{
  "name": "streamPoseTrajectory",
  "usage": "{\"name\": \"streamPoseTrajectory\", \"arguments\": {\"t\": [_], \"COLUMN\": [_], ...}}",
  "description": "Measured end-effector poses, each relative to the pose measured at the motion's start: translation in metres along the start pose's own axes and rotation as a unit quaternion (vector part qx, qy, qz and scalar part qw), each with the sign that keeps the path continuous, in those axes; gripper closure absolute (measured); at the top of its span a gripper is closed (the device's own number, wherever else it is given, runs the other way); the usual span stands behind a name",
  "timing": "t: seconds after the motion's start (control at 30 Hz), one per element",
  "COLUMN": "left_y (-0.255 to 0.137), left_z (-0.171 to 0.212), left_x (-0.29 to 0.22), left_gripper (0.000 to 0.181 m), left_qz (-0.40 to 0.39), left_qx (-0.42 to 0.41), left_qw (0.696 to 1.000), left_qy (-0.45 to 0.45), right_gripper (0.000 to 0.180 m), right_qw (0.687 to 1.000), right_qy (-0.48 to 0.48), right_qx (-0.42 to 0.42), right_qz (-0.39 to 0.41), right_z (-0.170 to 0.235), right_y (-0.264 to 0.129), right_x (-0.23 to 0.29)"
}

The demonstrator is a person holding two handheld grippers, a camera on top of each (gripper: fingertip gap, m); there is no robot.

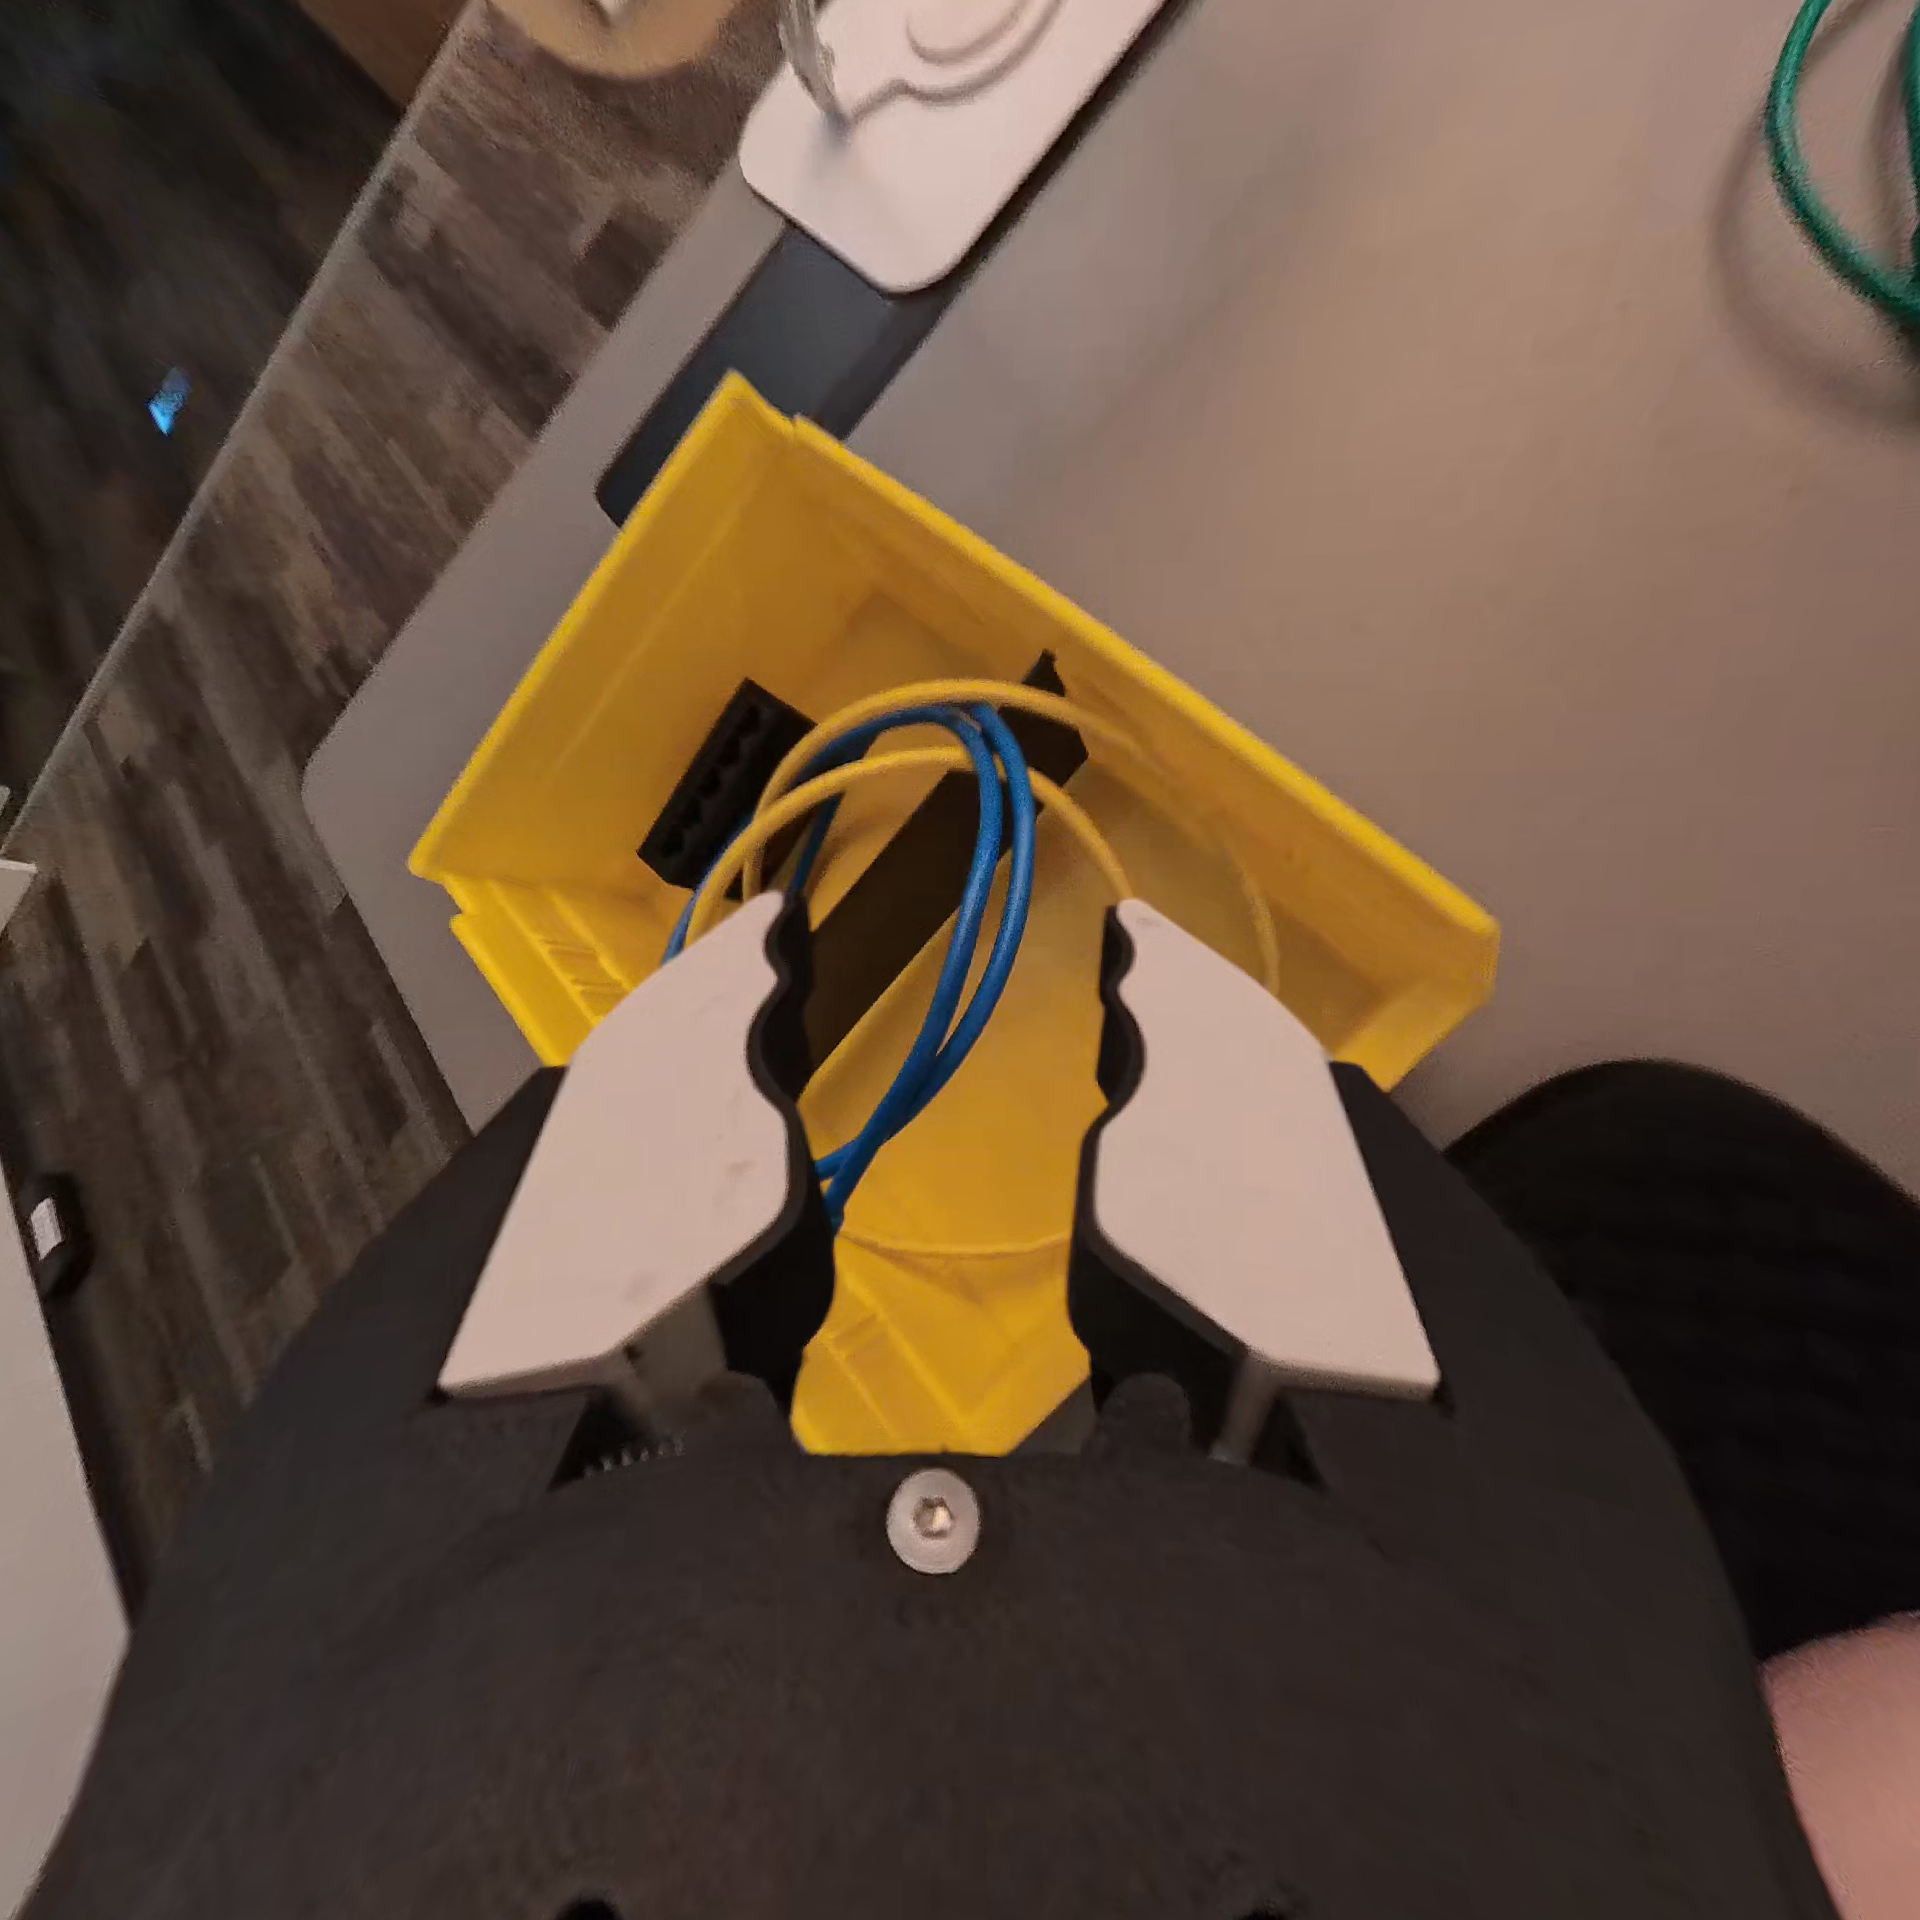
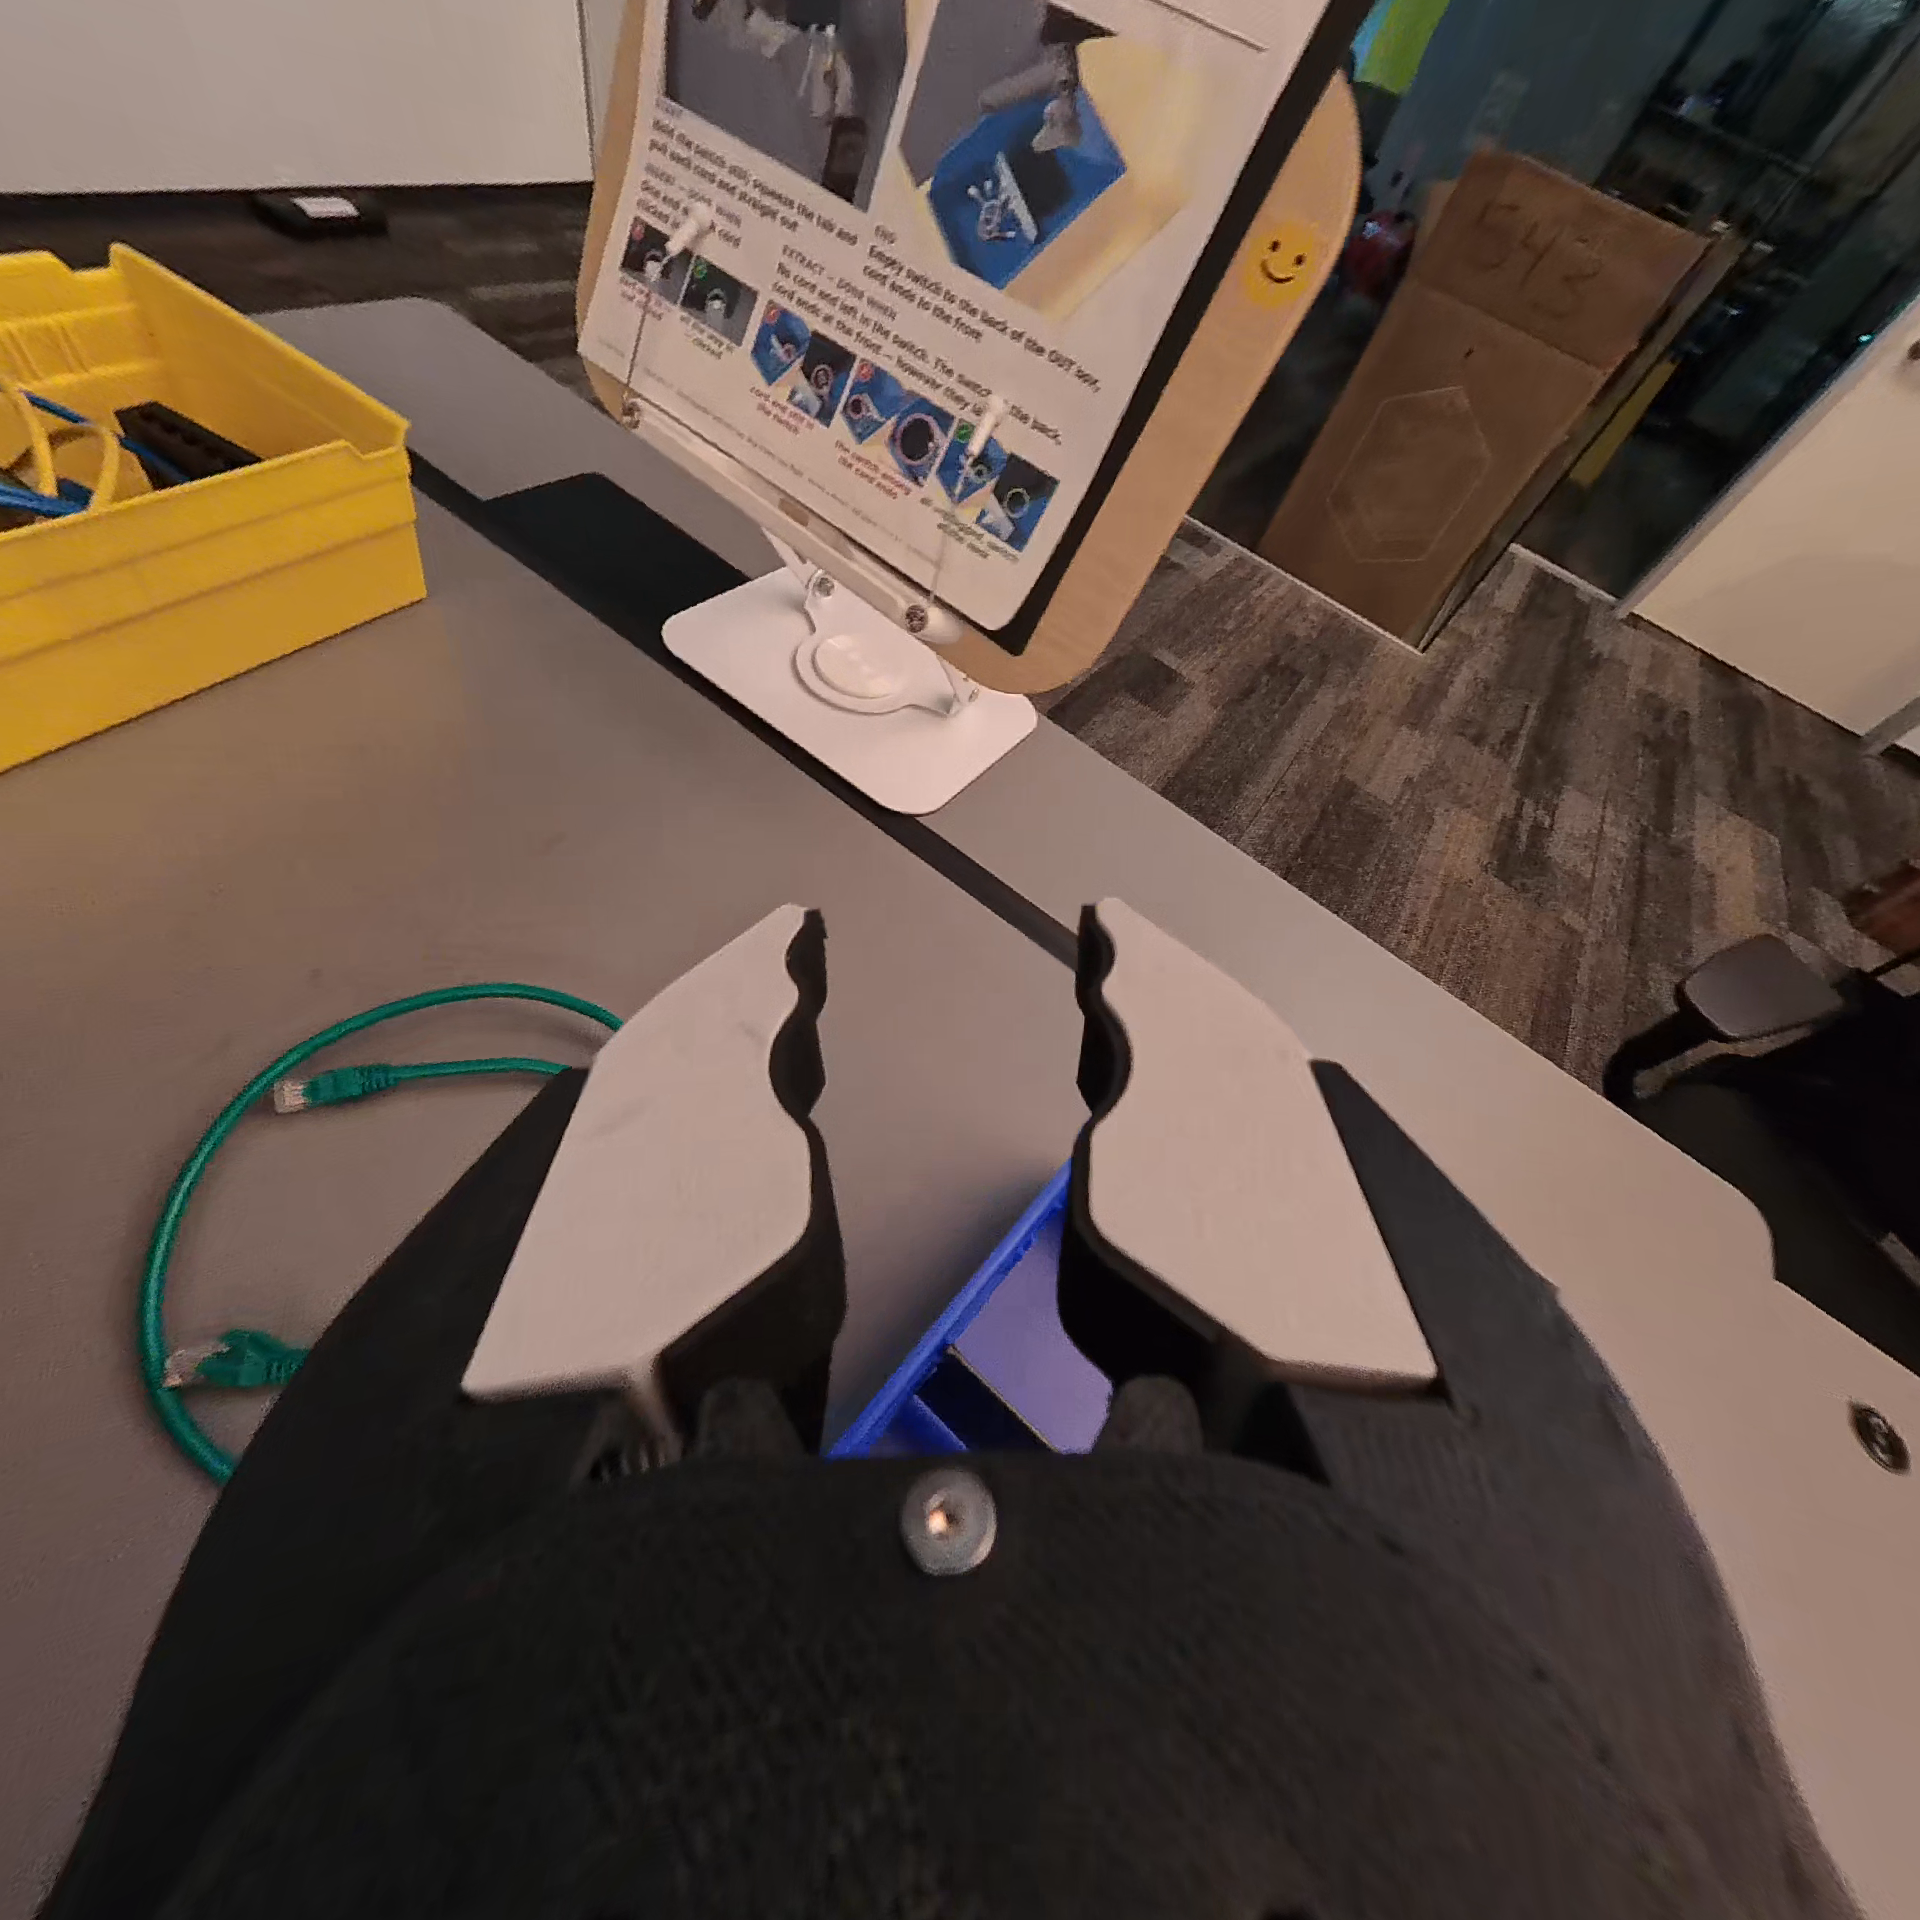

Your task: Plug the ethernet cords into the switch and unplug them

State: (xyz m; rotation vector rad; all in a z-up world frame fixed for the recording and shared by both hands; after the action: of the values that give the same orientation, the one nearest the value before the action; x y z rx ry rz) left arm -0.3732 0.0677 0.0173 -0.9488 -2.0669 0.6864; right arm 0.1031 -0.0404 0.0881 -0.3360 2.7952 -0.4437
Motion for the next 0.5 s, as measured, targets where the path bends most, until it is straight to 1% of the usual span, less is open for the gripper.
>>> {"name": "streamPoseTrajectory", "arguments": {"t": [0.03,0.13,0.2,0.27,0.3,0.37,0.4,0.43,0.5], "left_y": [0.006,0.027,0.042,0.055,0.06,0.064,0.062,0.057,0.039], "left_z": [0.005,0.016,0.027,0.041,0.046,0.049,0.046,0.042,0.031], "left_x": [0.0,-0.005,-0.003,-0.001,0.0,0.002,0.003,0.008,0.025], "left_gripper": [0.123,0.122,0.124,0.133,0.144,0.161,0.17,0.178,0.178], "left_qz": [0.002,0.021,0.013,0.008,0.008,0.013,0.015,0.002,-0.048], "left_qx": [0.014,0.062,0.11,0.159,0.175,0.178,0.168,0.155,0.121], "left_qw": [1.0,0.998,0.993,0.986,0.983,0.983,0.985,0.987,0.991], "left_qy": [0.005,0.021,0.031,0.04,0.048,0.051,0.042,0.033,0.009], "right_gripper": [0.132,0.132,0.132,0.132,0.132,0.132,0.133,0.133,0.133], "right_qw": [1.0,1.0,1.0,0.999,0.999,0.999,0.999,0.999,0.999], "right_qy": [0.0,0.001,0.004,0.006,0.007,0.013,0.016,0.019,0.021], "right_qx": [0.0,-0.001,-0.001,-0.001,-0.001,-0.003,-0.005,-0.006,-0.007], "right_qz": [-0.005,-0.022,-0.029,-0.032,-0.032,-0.031,-0.031,-0.032,-0.031], "right_z": [0.0,-0.001,0.0,0.0,0.001,0.002,0.002,0.002,0.003], "right_y": [0.002,0.004,0.005,0.004,0.004,0.003,0.003,0.003,0.003], "right_x": [0.002,0.009,0.011,0.011,0.01,0.008,0.007,0.006,0.005]}}
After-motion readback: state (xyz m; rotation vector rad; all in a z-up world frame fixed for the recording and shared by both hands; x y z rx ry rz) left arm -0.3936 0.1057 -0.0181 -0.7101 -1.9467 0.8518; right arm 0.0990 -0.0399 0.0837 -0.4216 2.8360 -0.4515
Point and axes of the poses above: each gripper's, where its closed fingertips meet, y out along the fingers, z out of its underside, x = y × z across the jaws, the point moved 2 cm from there along -y, back along the fingers, and after that the axes turned 1 degree about -x, right-handed, at the moved point
